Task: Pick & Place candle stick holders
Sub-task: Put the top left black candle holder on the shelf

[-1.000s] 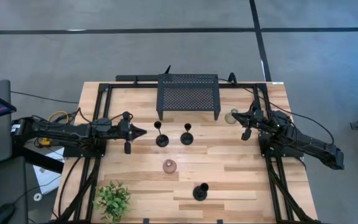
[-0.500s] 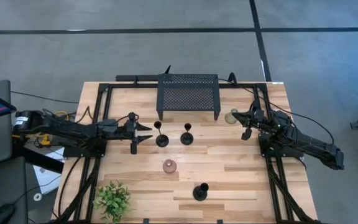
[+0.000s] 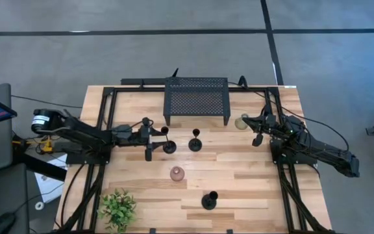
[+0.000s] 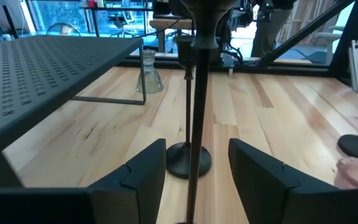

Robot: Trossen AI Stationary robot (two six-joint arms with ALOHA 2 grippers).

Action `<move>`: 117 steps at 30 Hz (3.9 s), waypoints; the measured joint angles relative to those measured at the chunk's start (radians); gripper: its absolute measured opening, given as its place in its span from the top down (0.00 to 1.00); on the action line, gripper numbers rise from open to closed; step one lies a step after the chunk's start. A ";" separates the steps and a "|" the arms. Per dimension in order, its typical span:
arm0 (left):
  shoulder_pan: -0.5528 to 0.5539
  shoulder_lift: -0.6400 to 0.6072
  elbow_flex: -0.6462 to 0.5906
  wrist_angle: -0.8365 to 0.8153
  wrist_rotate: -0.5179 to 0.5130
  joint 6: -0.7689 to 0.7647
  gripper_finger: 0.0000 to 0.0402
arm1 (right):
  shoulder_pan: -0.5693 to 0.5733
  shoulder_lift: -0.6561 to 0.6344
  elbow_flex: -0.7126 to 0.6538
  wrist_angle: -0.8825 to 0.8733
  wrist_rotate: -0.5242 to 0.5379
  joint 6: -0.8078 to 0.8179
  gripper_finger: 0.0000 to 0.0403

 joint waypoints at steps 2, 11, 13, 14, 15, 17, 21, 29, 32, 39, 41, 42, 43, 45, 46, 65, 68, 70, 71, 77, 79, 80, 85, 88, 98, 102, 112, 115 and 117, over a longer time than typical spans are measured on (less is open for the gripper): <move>0.000 0.026 0.022 0.001 0.000 0.000 0.56 | 0.000 0.000 0.000 0.000 0.000 0.000 1.00; 0.000 0.042 0.031 0.000 0.000 -0.002 0.62 | 0.000 0.000 0.000 0.000 0.000 0.000 1.00; 0.000 0.042 0.031 0.000 0.000 -0.002 0.65 | 0.000 0.000 0.000 0.000 0.000 0.000 1.00; 0.000 0.042 0.031 0.000 0.000 -0.003 0.67 | 0.000 0.000 0.000 0.000 0.000 0.000 1.00; 0.000 0.042 0.031 0.000 0.000 -0.003 0.69 | 0.000 0.000 0.000 0.000 0.000 0.000 1.00; 0.000 0.042 0.031 0.005 0.000 -0.003 0.73 | 0.000 0.000 0.000 0.000 0.000 0.000 1.00; 0.000 0.042 0.031 0.015 0.000 -0.003 0.80 | 0.000 0.000 0.000 0.001 0.000 0.000 1.00; 0.000 0.042 0.031 0.021 0.000 -0.003 0.91 | 0.000 0.000 0.000 0.001 0.000 0.000 1.00; 0.000 0.042 0.031 0.022 0.000 -0.003 0.94 | 0.000 0.000 0.000 0.001 0.000 0.000 1.00; 0.000 0.041 0.031 0.022 -0.024 -0.018 0.96 | 0.000 0.000 0.000 0.001 0.000 0.000 1.00; 0.000 0.041 0.031 0.022 -0.027 -0.027 0.96 | 0.000 0.000 0.000 0.001 0.000 0.000 1.00; 0.000 0.041 0.031 0.022 -0.027 -0.028 0.96 | 0.000 0.000 0.000 0.001 0.000 0.000 1.00; 0.000 0.041 0.031 0.022 -0.027 -0.029 0.96 | 0.000 0.000 0.000 0.001 0.000 0.001 1.00; 0.000 0.041 0.031 0.022 -0.043 -0.031 0.96 | 0.000 0.000 0.000 0.001 0.000 0.000 1.00; 0.000 0.041 0.031 0.021 -0.048 -0.032 0.96 | 0.000 0.000 0.000 0.001 0.000 0.000 1.00; 0.000 -0.275 0.303 -0.613 -0.109 -0.056 0.96 | 0.000 0.000 0.001 0.003 0.000 0.002 1.00; 0.003 -0.275 0.390 -0.693 -0.109 -0.054 0.96 | 0.000 0.000 0.001 0.006 0.000 0.002 1.00; 0.018 -0.266 0.446 -0.725 -0.106 -0.047 0.96 | 0.000 0.000 0.001 0.008 0.000 0.002 1.00; 0.030 -0.265 0.473 -0.743 -0.105 -0.034 0.96 | 0.000 0.000 0.001 0.008 0.000 0.002 1.00; 0.150 -0.215 0.618 -0.780 -0.014 0.005 0.96 | 0.000 0.000 0.001 0.008 0.000 0.002 1.00; 0.209 -0.174 0.666 -0.785 0.047 0.005 0.96 | 0.000 0.000 0.001 0.010 0.000 0.002 1.00; 0.240 -0.150 0.688 -0.789 0.074 0.005 0.96 | 0.000 0.000 0.001 0.011 0.000 0.002 1.00; 0.391 -0.021 0.804 -0.791 0.173 0.003 0.96 | 0.000 0.000 0.001 0.016 0.000 0.002 1.00; 0.476 0.026 0.861 -0.787 0.217 0.001 0.96 | 0.000 0.000 0.001 0.016 0.000 0.002 1.00; 0.666 0.154 0.928 -0.763 0.296 -0.064 0.96 | 0.000 0.000 0.001 0.018 0.000 0.000 1.00; 0.692 0.199 0.928 -0.715 0.303 -0.085 0.96 | 0.000 0.000 0.001 0.018 0.000 0.000 1.00; 0.726 0.261 0.928 -0.662 0.296 -0.082 0.96 | -0.001 0.000 0.001 0.017 0.000 -0.001 1.00; 0.726 0.265 0.928 -0.649 0.289 -0.078 0.96 | -0.001 0.000 0.001 0.017 0.000 -0.001 1.00; 0.726 0.265 0.928 -0.644 0.268 -0.054 0.96 | -0.001 0.000 0.001 0.017 0.000 -0.001 1.00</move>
